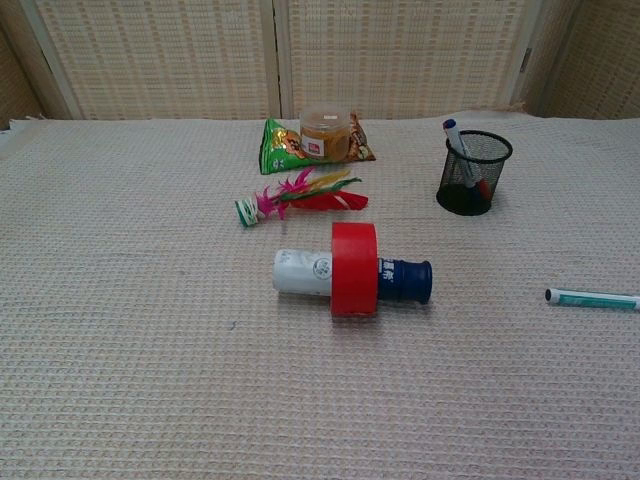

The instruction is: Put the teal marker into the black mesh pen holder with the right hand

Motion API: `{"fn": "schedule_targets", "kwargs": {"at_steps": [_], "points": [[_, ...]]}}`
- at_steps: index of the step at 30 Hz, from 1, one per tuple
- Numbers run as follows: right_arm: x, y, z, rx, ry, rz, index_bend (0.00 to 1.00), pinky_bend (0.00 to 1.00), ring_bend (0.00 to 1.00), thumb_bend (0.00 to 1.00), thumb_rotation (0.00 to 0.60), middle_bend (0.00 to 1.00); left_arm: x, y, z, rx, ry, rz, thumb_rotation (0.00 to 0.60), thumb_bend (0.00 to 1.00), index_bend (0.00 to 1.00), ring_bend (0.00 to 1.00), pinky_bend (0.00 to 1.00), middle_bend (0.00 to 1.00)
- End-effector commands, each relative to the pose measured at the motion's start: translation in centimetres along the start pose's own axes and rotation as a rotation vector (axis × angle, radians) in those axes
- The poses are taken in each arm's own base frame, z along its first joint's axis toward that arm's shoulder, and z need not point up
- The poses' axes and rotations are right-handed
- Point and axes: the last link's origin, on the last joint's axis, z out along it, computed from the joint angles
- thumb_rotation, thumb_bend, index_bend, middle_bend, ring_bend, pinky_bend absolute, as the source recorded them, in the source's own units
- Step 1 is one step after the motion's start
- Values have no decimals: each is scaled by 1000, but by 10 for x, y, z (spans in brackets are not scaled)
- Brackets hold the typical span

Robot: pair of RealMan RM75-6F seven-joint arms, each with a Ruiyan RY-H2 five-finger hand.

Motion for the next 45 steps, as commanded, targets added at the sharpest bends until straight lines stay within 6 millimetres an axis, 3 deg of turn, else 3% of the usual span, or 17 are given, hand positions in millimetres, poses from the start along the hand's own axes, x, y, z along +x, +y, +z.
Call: {"fn": "schedule_targets", "kwargs": {"at_steps": [1,23,27,31,34,37,45], "points": [[0,-1,-1,3,2,1,242,186,205,176,600,142,0,0,0,-2,1,0,600,416,100,0,185,14],[-7,1,6,-15,-34,-17,249,186,205,176,600,142,4,4,-5,-10,15,-19,600,417,100,0,189,13],[-15,2,31,2,-103,-72,250,186,205,176,600,142,6,4,-6,-17,15,-29,600,418,100,0,189,13],[-16,1,42,8,-122,-90,250,186,205,176,600,142,6,3,-5,-16,13,-32,600,417,101,0,190,13],[-31,-14,84,72,-220,-166,251,186,205,176,600,142,8,2,-6,-20,20,-46,600,416,101,0,190,13],[-39,-25,103,97,-286,-209,251,186,205,176,600,142,9,1,-6,-20,18,-47,600,416,100,0,190,13],[-64,-45,128,144,-389,-285,256,187,220,176,600,142,9,0,-6,-17,19,-52,600,417,100,0,190,13]]}}
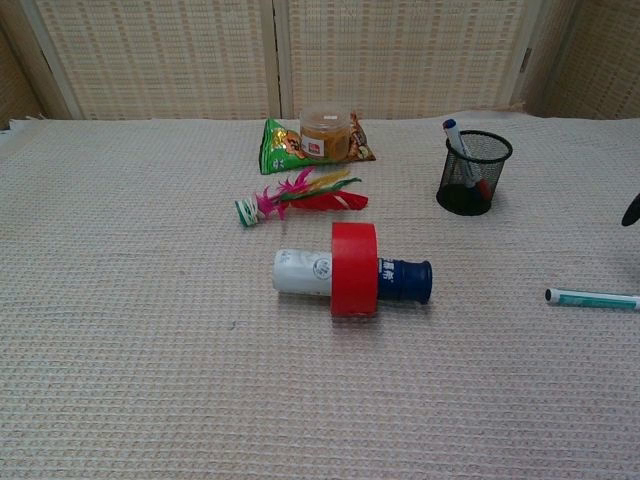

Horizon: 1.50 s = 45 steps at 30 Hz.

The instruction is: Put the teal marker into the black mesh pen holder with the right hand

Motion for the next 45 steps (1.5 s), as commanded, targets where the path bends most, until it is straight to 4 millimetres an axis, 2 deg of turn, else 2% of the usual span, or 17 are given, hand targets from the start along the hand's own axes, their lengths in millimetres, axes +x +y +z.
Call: {"fn": "schedule_targets", "kwargs": {"at_steps": [1,7,12,25,37,45], "points": [[-6,-11,14,19,-32,-43,257,189,222,176,600,142,1,-1,0,2,4,-3,600,416,100,0,190,13],[-17,-27,19,45,-55,-53,284,236,268,176,600,142,0,-1,0,1,-3,-3,600,416,100,0,190,13],[-19,-39,21,73,-69,-51,290,238,271,176,600,142,1,-2,0,4,0,-7,600,417,106,0,190,13],[-15,-46,44,52,-81,-44,361,265,299,176,600,152,1,-5,1,12,-3,-14,600,416,122,0,191,13],[-22,-56,41,57,-71,-51,396,290,319,176,600,168,2,-6,2,14,-1,-20,600,417,128,0,191,13],[-24,-52,43,33,-56,-70,460,333,360,176,600,199,2,-6,1,14,1,-22,600,417,130,0,193,13]]}}
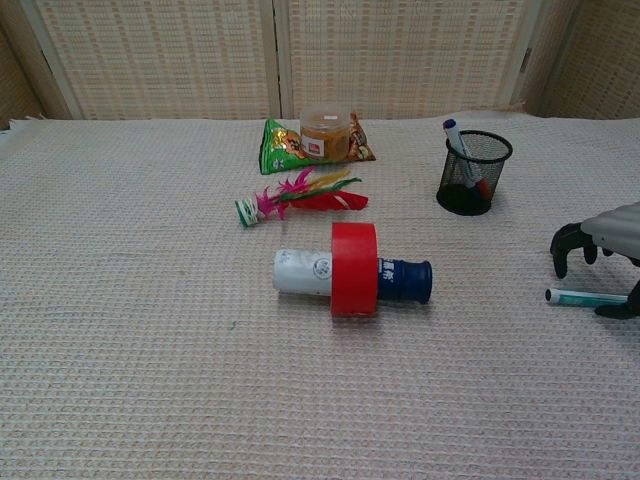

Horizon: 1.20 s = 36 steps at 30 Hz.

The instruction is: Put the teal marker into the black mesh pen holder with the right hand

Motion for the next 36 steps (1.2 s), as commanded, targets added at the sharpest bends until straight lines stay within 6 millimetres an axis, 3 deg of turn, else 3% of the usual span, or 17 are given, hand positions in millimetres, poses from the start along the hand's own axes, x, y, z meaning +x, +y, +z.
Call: {"fn": "schedule_targets", "kwargs": {"at_steps": [1,24,36], "points": [[-2,0,1,-7,2,-4,472,340,367,176,600,204,0,0,0,1,-1,0,600,417,129,0,193,13],[-6,0,5,0,26,-6,578,391,421,188,600,252,0,-2,1,9,-4,-7,600,416,137,0,200,14],[-4,-1,8,1,30,1,558,391,419,190,600,254,-1,-3,1,13,-8,-4,600,416,145,0,209,13]]}}
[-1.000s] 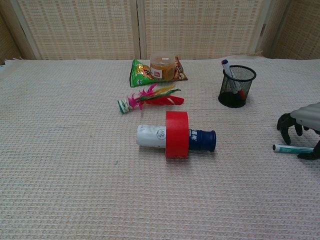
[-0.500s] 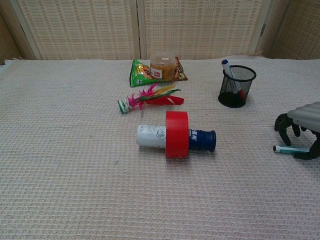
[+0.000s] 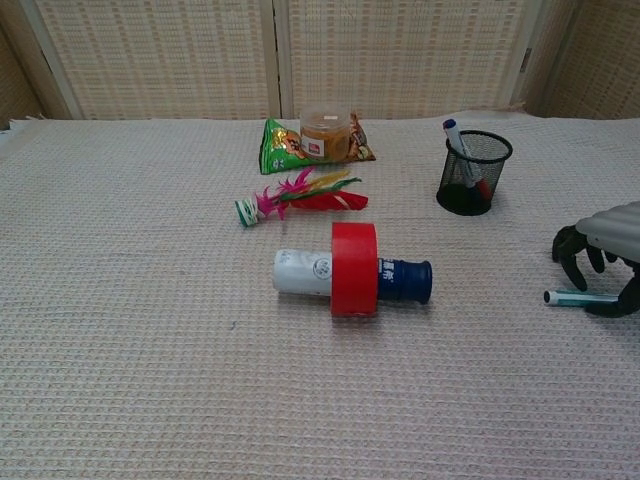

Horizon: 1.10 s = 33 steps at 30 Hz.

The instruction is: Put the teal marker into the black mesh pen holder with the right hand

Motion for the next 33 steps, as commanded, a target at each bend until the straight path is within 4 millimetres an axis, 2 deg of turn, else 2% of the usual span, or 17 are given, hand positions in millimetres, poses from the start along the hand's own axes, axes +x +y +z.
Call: {"fn": "schedule_targets", "kwargs": {"at_steps": [1,12,20,27,30,33], "points": [[-1,0,0,1,-4,-6,558,391,419,190,600,254,0,0,0,-1,2,-1,600,416,145,0,210,13],[-5,-2,3,-3,-12,-26,560,391,420,189,600,254,0,0,0,0,0,0,600,416,145,0,218,14],[-1,-4,2,1,25,-8,646,421,456,254,600,290,1,0,0,-1,7,-2,600,417,145,0,220,14],[-2,-2,2,0,26,-14,665,426,462,255,600,295,1,0,-1,-2,9,-4,600,417,148,0,221,14],[3,-4,0,12,49,9,666,426,463,255,600,295,1,-1,0,0,4,-3,600,416,149,0,221,14],[20,-5,-4,28,112,53,665,427,466,255,600,295,1,-1,0,2,6,-3,600,417,150,0,221,14]]}}
